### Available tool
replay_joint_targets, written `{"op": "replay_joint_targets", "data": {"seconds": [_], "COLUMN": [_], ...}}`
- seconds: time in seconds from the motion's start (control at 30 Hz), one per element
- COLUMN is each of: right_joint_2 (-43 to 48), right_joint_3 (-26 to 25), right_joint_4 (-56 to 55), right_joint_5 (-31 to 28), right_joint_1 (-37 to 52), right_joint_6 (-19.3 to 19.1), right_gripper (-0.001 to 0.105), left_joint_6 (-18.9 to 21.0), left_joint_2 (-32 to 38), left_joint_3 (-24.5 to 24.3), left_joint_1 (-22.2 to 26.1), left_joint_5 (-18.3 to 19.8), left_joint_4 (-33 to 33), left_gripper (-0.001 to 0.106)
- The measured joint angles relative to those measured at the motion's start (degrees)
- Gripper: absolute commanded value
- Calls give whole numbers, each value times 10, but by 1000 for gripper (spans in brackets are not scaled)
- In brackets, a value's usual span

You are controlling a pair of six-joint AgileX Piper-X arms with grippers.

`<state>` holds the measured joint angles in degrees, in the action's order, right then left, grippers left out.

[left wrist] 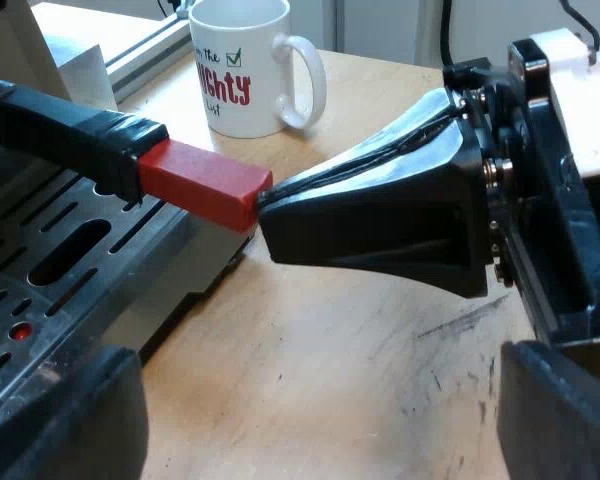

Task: Grind coffee beans and then tamp

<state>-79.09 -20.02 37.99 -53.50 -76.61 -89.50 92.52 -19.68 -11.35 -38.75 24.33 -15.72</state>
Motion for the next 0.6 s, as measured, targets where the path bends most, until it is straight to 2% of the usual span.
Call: {"op": "replay_joint_targets", "data": {"seconds": [0.3, 0.6], "right_joint_2": [-2, -2], "right_joint_3": [0, 0], "right_joint_4": [0, -1], "right_joint_5": [-63, -58], "right_joint_1": [-3, -3], "right_joint_6": [0, 0], "right_gripper": [0, 0], "left_joint_6": [0, 0], "left_joint_2": [0, 0], "left_joint_3": [0, 0], "left_joint_1": [0, 0], "left_joint_5": [0, 0], "left_joint_4": [0, 0], "left_gripper": [73, 73]}}
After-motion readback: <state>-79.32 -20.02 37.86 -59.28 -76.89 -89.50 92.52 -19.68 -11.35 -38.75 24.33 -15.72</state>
